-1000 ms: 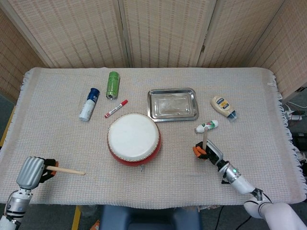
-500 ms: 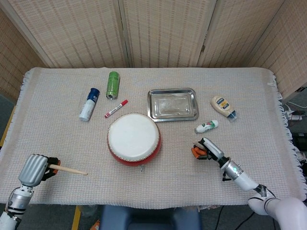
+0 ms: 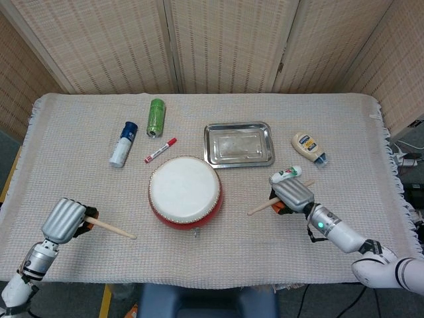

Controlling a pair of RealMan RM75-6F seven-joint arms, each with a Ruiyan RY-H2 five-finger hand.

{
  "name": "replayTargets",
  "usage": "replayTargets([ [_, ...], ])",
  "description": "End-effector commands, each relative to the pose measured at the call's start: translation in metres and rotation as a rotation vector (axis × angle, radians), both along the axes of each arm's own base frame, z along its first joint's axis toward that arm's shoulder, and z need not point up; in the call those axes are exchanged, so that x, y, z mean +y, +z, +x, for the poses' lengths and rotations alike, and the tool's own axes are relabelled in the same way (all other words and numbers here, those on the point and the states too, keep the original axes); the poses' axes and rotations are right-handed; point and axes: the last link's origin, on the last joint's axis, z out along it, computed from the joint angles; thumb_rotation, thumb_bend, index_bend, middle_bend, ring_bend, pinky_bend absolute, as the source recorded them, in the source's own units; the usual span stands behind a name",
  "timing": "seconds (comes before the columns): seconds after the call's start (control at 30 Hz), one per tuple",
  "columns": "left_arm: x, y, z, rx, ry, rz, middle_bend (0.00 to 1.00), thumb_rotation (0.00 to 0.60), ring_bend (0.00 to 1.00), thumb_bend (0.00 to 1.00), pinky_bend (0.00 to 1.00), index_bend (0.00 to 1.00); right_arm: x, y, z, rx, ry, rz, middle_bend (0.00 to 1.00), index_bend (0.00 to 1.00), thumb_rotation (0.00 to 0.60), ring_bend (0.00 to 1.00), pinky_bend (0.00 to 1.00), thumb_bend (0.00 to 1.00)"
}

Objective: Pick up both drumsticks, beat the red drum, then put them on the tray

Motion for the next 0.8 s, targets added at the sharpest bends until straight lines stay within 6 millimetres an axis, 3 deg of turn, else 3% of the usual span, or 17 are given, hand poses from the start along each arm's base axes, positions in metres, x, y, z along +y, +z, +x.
replayTargets([
  [0.03,0.019,0.002,0.023,0.028,-0.03,-0.013,1.0,0.6,1.0,0.57,1.0,0.95,-0.021,0.016,0.064,0.088,0.048,-0.009,1.0,1.0,0.6,1.0,1.0,0.86],
  [0.43,0.068,-0.009,0.084,0.094,-0.021,-0.045,1.0,0.6,1.0,0.57,1.0,0.95,-0.055,-0.009,0.134,0.153,0.103,-0.089,1.0,1.0,0.6,1.0,1.0,0.86],
  [0.6,0.081,-0.011,0.096,0.0,0.06,-0.067,1.0,0.6,1.0,0.57,1.0,0.94,-0.062,-0.022,0.142,0.243,0.142,-0.138,1.0,1.0,0.6,1.0,1.0,0.86],
  [0.8,0.085,-0.013,0.101,-0.11,0.111,-0.045,1.0,0.6,1.0,0.57,1.0,0.94,-0.07,-0.044,0.133,0.377,0.163,-0.168,1.0,1.0,0.6,1.0,1.0,0.86],
])
